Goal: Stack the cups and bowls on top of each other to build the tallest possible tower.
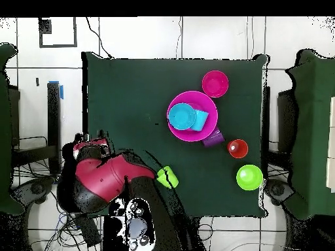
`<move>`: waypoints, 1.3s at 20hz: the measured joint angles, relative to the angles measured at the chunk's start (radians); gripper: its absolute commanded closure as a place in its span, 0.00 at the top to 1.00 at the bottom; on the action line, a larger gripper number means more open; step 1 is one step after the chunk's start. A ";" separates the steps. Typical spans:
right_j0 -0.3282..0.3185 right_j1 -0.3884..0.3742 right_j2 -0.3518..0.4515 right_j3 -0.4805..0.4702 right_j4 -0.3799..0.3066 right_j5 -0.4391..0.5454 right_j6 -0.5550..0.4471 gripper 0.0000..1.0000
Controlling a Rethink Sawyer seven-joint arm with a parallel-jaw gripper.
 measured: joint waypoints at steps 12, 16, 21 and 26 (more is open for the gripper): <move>-0.100 0.016 -0.041 0.070 -0.029 -0.092 0.000 1.00; 0.092 0.034 -0.226 0.029 -0.092 -0.089 0.000 1.00; 0.273 0.049 -0.375 -0.018 -0.117 -0.071 0.000 1.00; 0.433 0.089 -0.529 -0.082 -0.118 -0.069 0.000 1.00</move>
